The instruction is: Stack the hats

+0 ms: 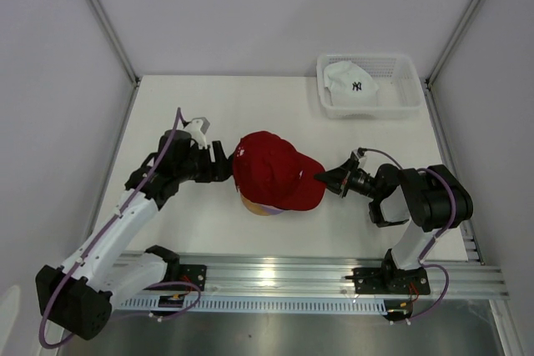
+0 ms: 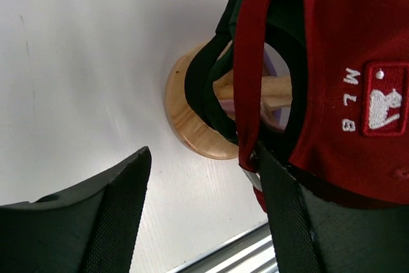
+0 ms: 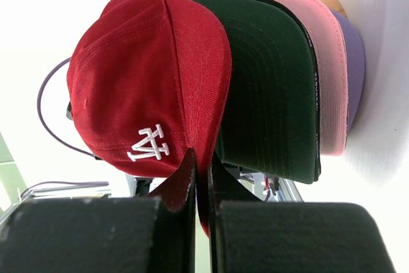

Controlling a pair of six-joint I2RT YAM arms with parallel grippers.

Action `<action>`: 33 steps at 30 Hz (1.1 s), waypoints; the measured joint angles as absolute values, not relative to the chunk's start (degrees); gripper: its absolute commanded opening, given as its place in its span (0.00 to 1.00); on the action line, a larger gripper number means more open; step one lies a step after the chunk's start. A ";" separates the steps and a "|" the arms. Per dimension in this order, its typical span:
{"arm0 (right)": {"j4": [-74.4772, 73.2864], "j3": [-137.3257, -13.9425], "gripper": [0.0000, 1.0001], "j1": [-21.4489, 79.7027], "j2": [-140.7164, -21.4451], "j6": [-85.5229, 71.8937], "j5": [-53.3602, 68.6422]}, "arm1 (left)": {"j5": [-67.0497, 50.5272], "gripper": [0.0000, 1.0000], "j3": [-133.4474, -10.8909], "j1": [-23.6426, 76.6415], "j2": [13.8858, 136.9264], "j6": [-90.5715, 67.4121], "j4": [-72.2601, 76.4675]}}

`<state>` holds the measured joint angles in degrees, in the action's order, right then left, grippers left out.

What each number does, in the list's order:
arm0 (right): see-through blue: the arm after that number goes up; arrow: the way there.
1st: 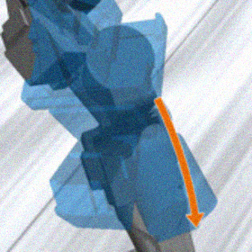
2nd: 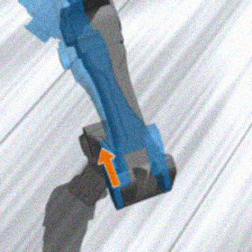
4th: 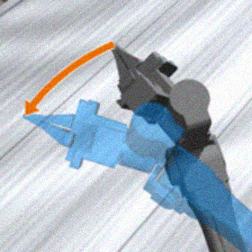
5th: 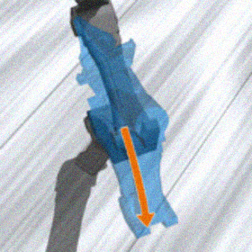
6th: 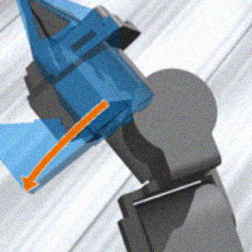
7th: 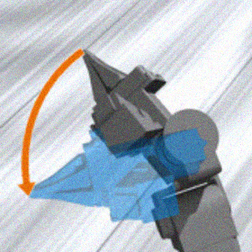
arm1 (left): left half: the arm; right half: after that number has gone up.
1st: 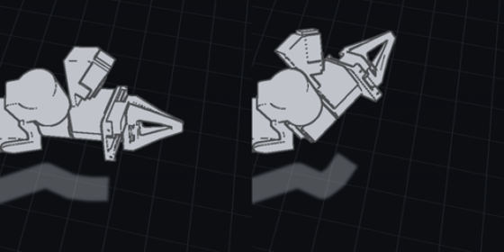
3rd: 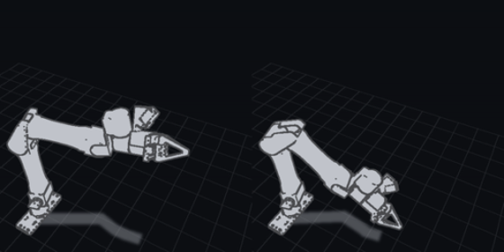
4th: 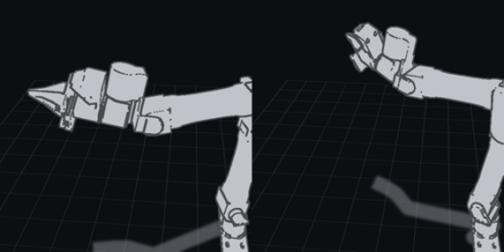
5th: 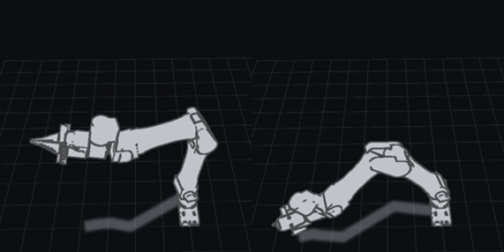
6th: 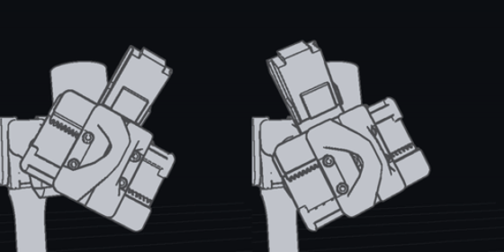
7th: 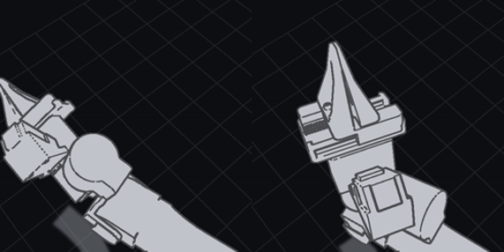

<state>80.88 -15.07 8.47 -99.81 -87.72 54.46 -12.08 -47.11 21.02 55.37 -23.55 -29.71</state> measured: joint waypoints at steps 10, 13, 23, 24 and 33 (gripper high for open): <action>80.90 -14.85 0.00 8.67 -99.74 -87.46 54.33 | -1.13 0.51 -49.06 25.08 61.60 -25.06 -30.76; 80.95 -14.41 0.00 9.10 -99.53 -86.39 53.84 | 1.69 0.50 -50.04 25.41 61.95 -25.26 -31.51; 77.12 -14.61 0.05 9.56 -98.02 -76.12 52.53 | 3.95 0.47 -51.44 26.00 66.39 -25.71 -31.31; 76.09 -14.85 0.07 9.58 -97.76 -74.98 52.56 | 3.97 0.47 -51.42 26.04 66.61 -25.82 -31.20; 51.96 -18.06 0.64 8.54 -88.99 -61.71 52.58 | 5.89 0.58 -51.48 25.96 66.22 -25.17 -31.24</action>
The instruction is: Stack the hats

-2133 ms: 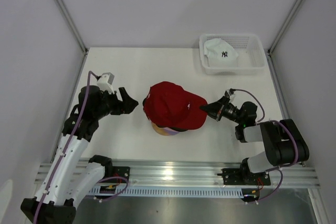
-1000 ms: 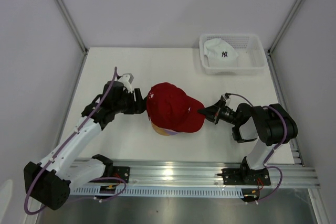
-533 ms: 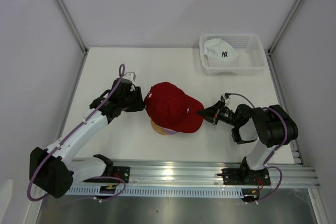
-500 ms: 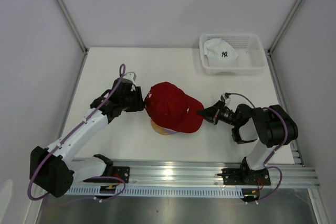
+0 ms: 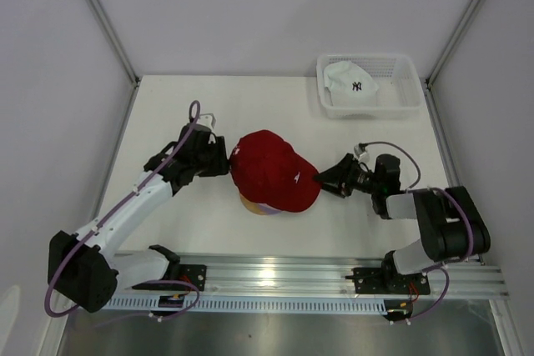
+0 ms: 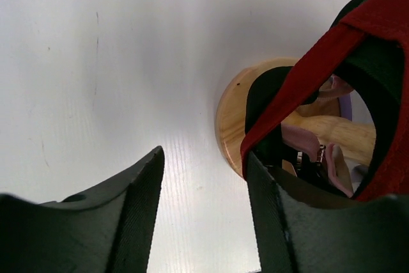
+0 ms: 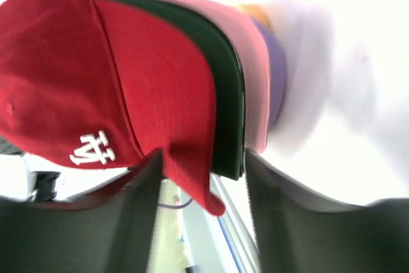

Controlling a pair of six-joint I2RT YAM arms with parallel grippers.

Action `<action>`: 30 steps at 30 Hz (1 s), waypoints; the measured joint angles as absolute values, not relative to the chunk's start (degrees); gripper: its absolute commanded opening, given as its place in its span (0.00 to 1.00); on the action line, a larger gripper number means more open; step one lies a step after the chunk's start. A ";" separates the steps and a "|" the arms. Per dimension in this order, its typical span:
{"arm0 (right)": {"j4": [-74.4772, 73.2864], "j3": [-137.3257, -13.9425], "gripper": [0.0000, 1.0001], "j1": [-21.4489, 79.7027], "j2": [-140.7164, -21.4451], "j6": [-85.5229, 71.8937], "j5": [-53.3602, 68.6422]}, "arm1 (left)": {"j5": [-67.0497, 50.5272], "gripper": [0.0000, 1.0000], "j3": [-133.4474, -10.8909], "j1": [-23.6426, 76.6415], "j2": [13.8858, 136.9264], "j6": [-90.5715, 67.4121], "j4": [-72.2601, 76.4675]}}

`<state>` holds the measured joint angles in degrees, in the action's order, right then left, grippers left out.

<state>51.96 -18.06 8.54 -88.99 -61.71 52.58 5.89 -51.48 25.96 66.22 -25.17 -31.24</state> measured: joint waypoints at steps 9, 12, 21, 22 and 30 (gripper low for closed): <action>0.86 -52.49 0.99 5.76 -60.60 -33.39 34.94 | 6.72 0.85 -56.60 25.58 64.88 -21.82 -36.12; -3.01 -62.87 0.99 2.04 -59.24 -27.86 30.35 | 6.79 0.95 -60.75 25.58 64.03 -20.03 -38.13; -4.71 -84.29 0.91 -5.06 -89.65 -18.90 21.71 | 7.60 0.99 -75.79 23.92 56.12 -13.50 -40.77; -5.45 -86.24 0.90 -5.39 -94.30 -18.74 21.34 | 7.44 0.99 -76.36 23.38 55.46 -12.97 -40.62; -15.20 -108.51 0.99 -5.91 -122.48 -14.98 19.66 | 5.91 0.99 -77.49 19.33 58.67 -11.14 -40.14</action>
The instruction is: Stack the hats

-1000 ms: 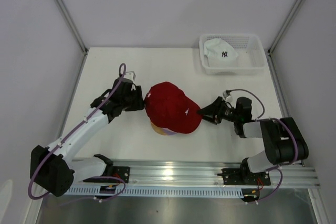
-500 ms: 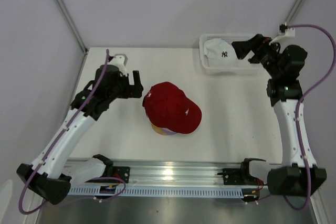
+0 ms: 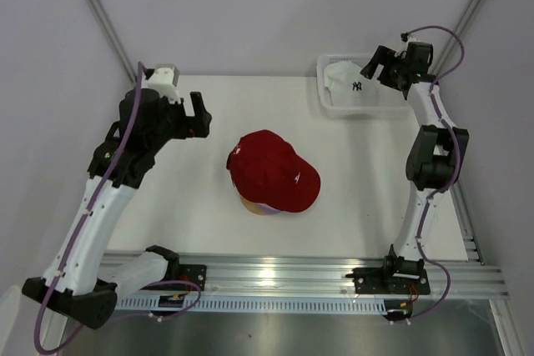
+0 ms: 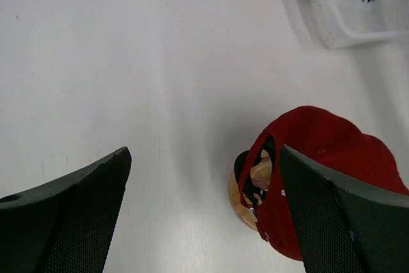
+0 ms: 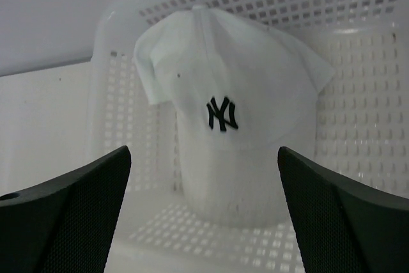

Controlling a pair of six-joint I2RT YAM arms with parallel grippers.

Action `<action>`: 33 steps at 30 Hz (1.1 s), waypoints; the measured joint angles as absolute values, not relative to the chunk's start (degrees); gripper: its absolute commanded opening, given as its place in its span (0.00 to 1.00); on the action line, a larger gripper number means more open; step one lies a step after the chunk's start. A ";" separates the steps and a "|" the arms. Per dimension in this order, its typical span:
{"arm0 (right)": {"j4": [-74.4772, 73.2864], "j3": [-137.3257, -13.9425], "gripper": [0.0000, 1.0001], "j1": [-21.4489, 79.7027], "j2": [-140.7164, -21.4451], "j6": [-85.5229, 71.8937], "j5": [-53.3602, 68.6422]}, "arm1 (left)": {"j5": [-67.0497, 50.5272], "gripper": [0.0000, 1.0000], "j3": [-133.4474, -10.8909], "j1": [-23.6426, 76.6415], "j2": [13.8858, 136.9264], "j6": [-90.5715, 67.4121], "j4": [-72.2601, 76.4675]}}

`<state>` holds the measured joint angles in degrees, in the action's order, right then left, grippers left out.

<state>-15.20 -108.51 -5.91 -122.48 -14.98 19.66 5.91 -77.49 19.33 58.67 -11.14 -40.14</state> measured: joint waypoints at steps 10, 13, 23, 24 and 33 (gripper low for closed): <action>-16.27 -119.77 0.99 -1.58 -133.91 -1.56 14.61 | 4.29 1.00 -77.47 18.15 65.58 -10.87 -40.51; -16.64 -123.66 0.98 -0.27 -137.19 2.24 12.60 | 4.32 1.00 -77.62 17.82 65.98 -10.85 -40.60; -17.45 -127.02 0.60 1.13 -143.39 9.10 6.37 | 4.34 1.00 -80.40 17.47 70.94 -10.28 -41.41; -17.61 -127.39 0.25 1.13 -144.11 9.37 6.07 | 4.34 0.99 -80.68 17.47 71.37 -10.15 -41.52; -17.67 -127.63 0.00 1.15 -143.41 11.35 7.68 | 4.29 1.00 -81.89 17.47 72.07 -9.98 -41.71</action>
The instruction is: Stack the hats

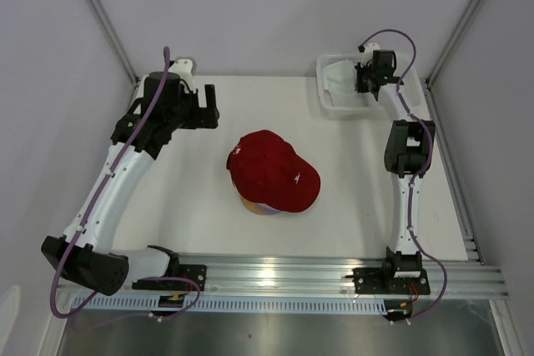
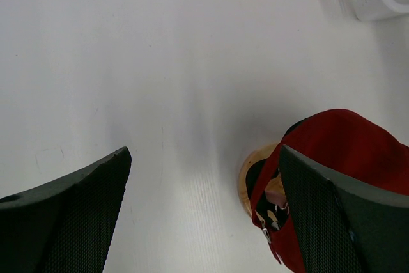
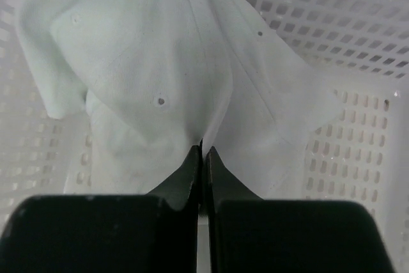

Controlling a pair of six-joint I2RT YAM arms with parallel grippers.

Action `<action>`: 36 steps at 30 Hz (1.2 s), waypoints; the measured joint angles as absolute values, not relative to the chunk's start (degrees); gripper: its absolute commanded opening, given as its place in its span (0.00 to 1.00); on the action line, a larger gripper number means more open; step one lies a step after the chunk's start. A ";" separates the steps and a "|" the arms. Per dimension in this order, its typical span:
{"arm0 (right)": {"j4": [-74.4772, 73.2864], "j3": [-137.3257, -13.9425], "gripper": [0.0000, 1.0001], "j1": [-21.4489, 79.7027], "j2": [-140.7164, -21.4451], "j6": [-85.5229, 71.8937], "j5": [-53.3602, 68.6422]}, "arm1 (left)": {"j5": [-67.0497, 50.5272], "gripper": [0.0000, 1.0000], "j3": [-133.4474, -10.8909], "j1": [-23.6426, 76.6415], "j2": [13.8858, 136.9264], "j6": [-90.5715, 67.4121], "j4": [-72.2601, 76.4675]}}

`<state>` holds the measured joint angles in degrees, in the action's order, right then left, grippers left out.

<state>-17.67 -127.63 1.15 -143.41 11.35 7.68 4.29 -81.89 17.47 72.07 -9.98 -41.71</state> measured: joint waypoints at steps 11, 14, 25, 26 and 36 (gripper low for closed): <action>-17.06 -127.63 0.00 0.80 -122.93 8.12 24.25 | 2.13 1.00 -81.45 17.45 70.87 -9.98 -39.75; -13.93 -126.26 0.00 0.95 -114.39 3.07 31.62 | 1.61 0.99 -80.38 17.28 69.04 -10.04 -38.52; -0.71 -92.64 0.00 16.32 -85.21 -8.86 44.16 | -0.21 1.00 -74.83 9.02 57.25 -11.53 -38.76; -0.84 -89.49 0.00 18.55 -83.59 -9.28 44.75 | -1.13 1.00 -72.77 6.55 54.68 -12.05 -38.11; -0.30 -64.07 0.00 26.44 -73.65 -9.87 47.51 | -5.45 1.00 -63.13 0.60 40.77 -14.55 -36.27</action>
